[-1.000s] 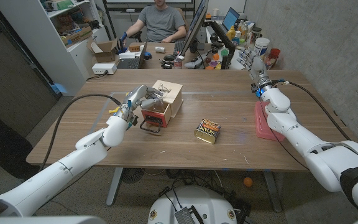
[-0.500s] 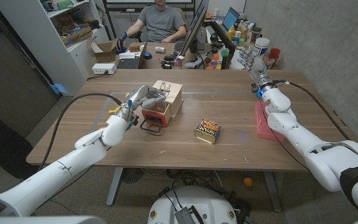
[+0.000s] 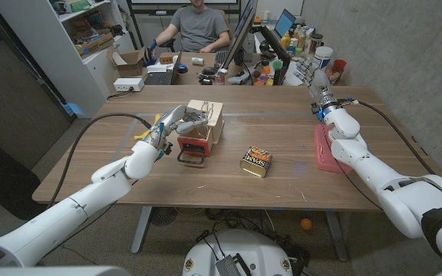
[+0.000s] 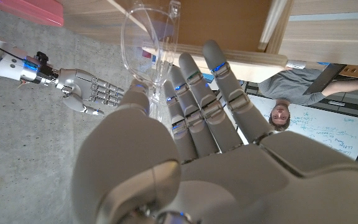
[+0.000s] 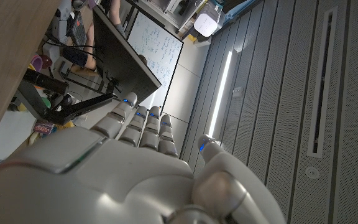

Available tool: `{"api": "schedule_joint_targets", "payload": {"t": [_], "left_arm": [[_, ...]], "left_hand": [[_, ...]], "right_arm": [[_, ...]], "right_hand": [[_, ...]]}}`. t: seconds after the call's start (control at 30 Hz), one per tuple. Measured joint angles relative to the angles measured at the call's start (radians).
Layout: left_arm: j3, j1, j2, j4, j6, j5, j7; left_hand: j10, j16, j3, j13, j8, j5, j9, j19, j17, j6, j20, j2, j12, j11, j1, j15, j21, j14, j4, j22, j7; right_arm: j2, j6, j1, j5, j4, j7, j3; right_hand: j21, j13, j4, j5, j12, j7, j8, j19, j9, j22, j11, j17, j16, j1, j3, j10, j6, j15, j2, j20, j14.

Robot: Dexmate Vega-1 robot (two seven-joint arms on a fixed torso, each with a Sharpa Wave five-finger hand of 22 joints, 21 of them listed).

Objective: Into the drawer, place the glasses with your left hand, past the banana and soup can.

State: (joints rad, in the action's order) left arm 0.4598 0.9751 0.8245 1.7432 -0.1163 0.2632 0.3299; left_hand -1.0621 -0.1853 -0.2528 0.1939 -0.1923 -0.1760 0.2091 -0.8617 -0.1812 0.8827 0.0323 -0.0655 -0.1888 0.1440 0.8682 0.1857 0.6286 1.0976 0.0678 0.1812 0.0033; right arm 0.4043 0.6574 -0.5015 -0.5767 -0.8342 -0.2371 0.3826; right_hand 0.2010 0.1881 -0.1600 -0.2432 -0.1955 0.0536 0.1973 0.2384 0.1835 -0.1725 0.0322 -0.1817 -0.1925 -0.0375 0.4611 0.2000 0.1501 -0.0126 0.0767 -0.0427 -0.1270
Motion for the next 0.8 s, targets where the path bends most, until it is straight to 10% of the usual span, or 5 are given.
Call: {"api": "schedule_joint_targets", "payload": {"t": [0.27, 0.53, 0.8], "left_arm": [[-0.012, 0.01, 0.01, 0.014, -0.007, -0.011, -0.008], [-0.027, 0.022, 0.031, 0.036, -0.008, -0.029, -0.04], [-0.037, 0.03, 0.044, 0.048, -0.013, -0.041, -0.059]], "left_hand": [[0.018, -0.002, 0.03, 0.0, 0.0, 0.0, 0.0, 0.047, 0.0, 0.008, -0.04, -0.02, -0.004, -0.019, -0.064, -0.012, -0.028, -0.047, -0.022, 0.001, 0.014], [0.163, 0.012, 0.041, 0.021, 0.008, -0.013, 0.0, 0.205, -0.008, -0.117, -0.13, -0.017, 0.004, -0.03, -0.077, -0.083, -0.116, -0.283, -0.014, 0.0, -0.006], [0.272, 0.012, 0.052, 0.027, 0.012, -0.018, 0.003, 0.234, -0.008, -0.203, -0.142, -0.026, 0.009, -0.047, -0.094, -0.109, -0.141, -0.365, -0.008, -0.003, -0.003]], "right_arm": [[0.002, -0.002, -0.005, 0.001, -0.011, 0.007, -0.001], [0.006, -0.007, -0.013, 0.006, -0.034, 0.017, -0.001], [0.011, -0.015, -0.021, 0.01, -0.052, 0.031, -0.002]], "right_hand": [[0.0, 0.0, 0.0, 0.0, 0.0, 0.0, 0.0, 0.0, 0.0, 0.0, 0.0, 0.0, 0.0, 0.0, 0.0, 0.0, 0.0, -0.006, 0.0, 0.0, -0.006], [0.0, 0.0, 0.0, 0.0, 0.0, 0.0, 0.0, 0.0, 0.0, 0.0, 0.0, 0.0, 0.0, 0.0, 0.0, 0.0, 0.0, -0.006, 0.0, 0.0, -0.005], [0.0, 0.0, 0.0, 0.0, 0.0, 0.0, 0.0, 0.0, 0.0, 0.0, 0.0, 0.0, 0.0, 0.0, 0.0, 0.0, 0.0, -0.005, 0.0, 0.0, -0.005]]}}
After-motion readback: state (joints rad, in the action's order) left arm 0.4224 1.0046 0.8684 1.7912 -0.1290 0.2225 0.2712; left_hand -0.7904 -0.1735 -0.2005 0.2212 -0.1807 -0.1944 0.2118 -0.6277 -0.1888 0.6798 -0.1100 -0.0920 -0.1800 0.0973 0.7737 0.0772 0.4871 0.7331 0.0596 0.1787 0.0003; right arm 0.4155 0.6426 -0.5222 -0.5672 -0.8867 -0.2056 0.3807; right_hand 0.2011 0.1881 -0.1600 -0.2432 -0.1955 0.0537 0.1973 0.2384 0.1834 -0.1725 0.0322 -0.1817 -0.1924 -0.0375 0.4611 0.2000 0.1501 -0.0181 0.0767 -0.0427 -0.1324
